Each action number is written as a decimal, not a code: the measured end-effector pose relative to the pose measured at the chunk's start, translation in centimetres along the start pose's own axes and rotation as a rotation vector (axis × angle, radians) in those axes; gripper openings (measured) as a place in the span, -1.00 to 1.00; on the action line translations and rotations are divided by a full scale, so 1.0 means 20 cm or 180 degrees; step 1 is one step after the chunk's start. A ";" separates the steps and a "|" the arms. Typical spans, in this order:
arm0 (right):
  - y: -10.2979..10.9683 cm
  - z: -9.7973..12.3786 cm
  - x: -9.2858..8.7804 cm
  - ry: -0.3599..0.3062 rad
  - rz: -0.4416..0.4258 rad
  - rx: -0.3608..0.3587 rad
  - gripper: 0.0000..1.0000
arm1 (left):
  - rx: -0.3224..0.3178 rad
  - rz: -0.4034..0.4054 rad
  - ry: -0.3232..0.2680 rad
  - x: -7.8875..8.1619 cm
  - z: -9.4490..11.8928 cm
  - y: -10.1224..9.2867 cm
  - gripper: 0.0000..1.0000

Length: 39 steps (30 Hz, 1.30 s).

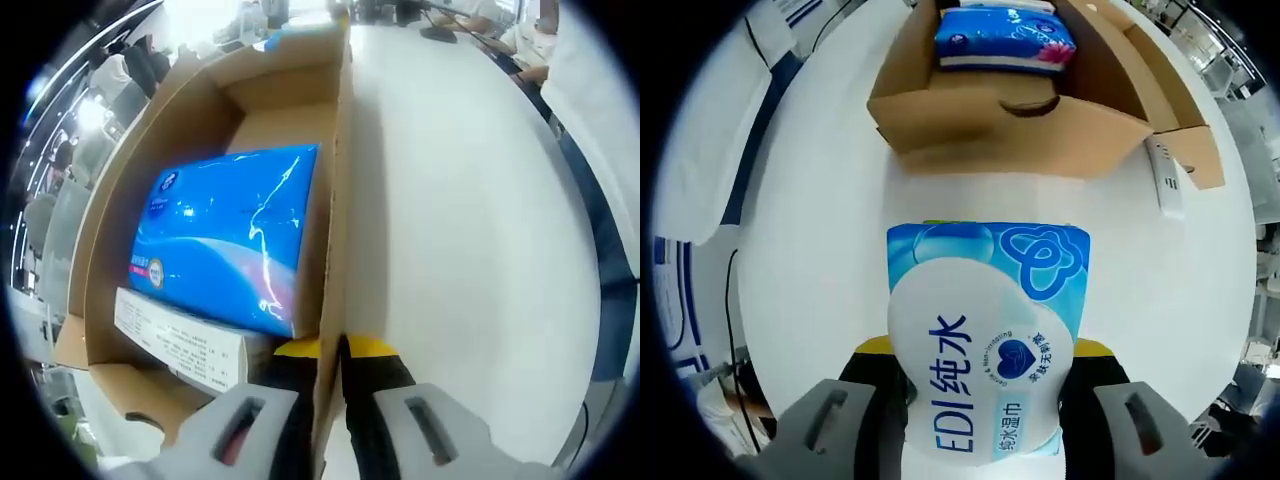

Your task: Operate the shoe box by opening the lid, removing the specified soft item, and placing it in the target area until the item is outside and the box remains undamaged.

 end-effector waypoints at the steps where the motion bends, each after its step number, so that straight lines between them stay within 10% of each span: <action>1: 0.00 0.00 0.00 0.0008 -0.0003 -0.0002 0.18 | -0.0002 0.0004 0.0001 0.00 0.00 0.00 -0.92; 39: -0.05 -0.12 -0.02 -0.0055 0.0092 0.0152 0.22 | -0.0016 0.0052 0.0000 0.01 0.01 0.00 -0.92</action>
Point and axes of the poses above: the point that each gripper's makers call its tool centre point, and the gripper's own axes: z roughly backward along the fingers, y roughly to its left, x roughly out of its top, the point moved 9 cm from there along z, roughly backward along the fingers, and after that the axes turned 1 degree about -x, right-handed, at the moved point
